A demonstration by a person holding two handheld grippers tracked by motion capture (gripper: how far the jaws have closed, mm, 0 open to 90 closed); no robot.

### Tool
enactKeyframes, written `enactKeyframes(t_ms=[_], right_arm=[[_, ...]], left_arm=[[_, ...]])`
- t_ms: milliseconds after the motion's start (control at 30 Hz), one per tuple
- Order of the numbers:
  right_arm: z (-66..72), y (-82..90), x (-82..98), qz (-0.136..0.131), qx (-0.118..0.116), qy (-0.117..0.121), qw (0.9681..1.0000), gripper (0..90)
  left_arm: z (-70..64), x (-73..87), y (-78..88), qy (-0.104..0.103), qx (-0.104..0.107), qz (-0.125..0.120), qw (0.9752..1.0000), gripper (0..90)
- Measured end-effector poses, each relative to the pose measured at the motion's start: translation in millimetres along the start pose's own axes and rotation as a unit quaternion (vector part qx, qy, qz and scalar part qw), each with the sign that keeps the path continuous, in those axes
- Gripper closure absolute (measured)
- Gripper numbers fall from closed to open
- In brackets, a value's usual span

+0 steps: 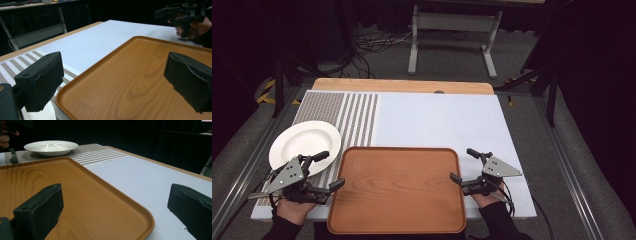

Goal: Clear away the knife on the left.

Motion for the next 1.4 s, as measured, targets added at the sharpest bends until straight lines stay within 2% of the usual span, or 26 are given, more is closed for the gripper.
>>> enactKeyframes(t_ms=[133, 267, 433, 633, 700, 733, 800, 833, 867, 900, 967, 1067, 1100, 1167, 1267, 1400], right_arm=[[-0.1, -0.1, 0.1, 0.0, 0.0, -0.001, 1.0, 0.9], [0.0, -0.4, 0.3, 0.001, -0.001, -0.002, 1.0, 1.0], [-0.5, -0.4, 0.4, 0.001, -0.003, -0.006, 1.0, 1.0], [0.1, -0.5, 0.5, 0.002, -0.004, -0.006, 1.0, 1.2], [-0.3, -0.3, 0.5, 0.001, -0.004, -0.006, 1.0, 1.2], [-0.3, -0.3, 0.5, 0.001, -0.004, -0.006, 1.0, 1.2], [-0.1, -0.3, 0.4, 0.001, -0.005, -0.005, 1.0, 1.2], [0.0, -0.4, 0.4, 0.001, -0.005, -0.005, 1.0, 1.2], [0.0, -0.4, 0.4, 0.001, -0.005, -0.005, 1.0, 1.2], [0.0, -0.3, 0.4, 0.001, -0.005, -0.005, 1.0, 1.2], [0.0, -0.1, 0.3, 0.0, -0.006, -0.006, 1.0, 1.2], [0.0, 0.0, 0.2, 0.0, -0.006, -0.006, 1.0, 1.2], [0.0, 0.1, 0.2, 0.0, -0.006, -0.006, 1.0, 1.2], [0.1, 0.1, 0.2, 0.0, -0.007, -0.007, 1.0, 1.2], [0.0, 0.2, 0.1, -0.001, -0.007, -0.007, 0.9999, 1.2], [-0.2, 0.2, 0.2, 0.0, -0.008, -0.009, 0.9999, 1.4]], left_arm=[[-0.1, -4.9, 2.8, -0.007, 0.003, 0.01, 0.9999, 3.5], [-1.4, -8.3, 4.1, -0.03, 0.009, 0.038, 0.9988, 3.7], [-2.3, -12.6, 5.9, -0.038, 0.023, 0.055, 0.9975, 4.4], [1.7, -16.0, 9.7, -0.042, 0.032, 0.09, 0.9945, 5.6], [3.3, -17.7, 11.9, -0.046, 0.038, 0.115, 0.9916, 6.0], [3.3, -17.7, 11.9, -0.046, 0.038, 0.115, 0.9916, 6.0], [4.3, -19.0, 13.8, -0.051, 0.039, 0.131, 0.9893, 6.1], [5.2, -20.5, 16.4, -0.058, 0.04, 0.146, 0.9868, 6.4], [5.2, -20.5, 16.4, -0.058, 0.04, 0.146, 0.9868, 7.1], [5.6, -21.2, 17.6, -0.06, 0.04, 0.152, 0.9858, 7.1], [7.0, -22.5, 20.5, -0.064, 0.041, 0.169, 0.9827, 7.9], [9.0, -23.3, 24.1, -0.064, 0.043, 0.184, 0.9798, 8.0], [10.6, -23.4, 26.1, -0.067, 0.041, 0.193, 0.978, 8.1], [12.3, -22.6, 29.1, -0.066, 0.04, 0.199, 0.9769, 8.4], [15.7, -20.7, 33.8, -0.059, 0.044, 0.203, 0.9764, 9.3], [17.6, -19.0, 37.7, -0.063, 0.048, 0.224, 0.9714, 10.5]])
Point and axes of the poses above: each handheld gripper's, and its own axes: y roughly backward along the jaws, x roughly out of its underside, z roughly to its left, the point moved 4 cm from there along -y, roughly forward along the jaws, and after that the axes turned 7 degrees about x, right-handed, at the moved point
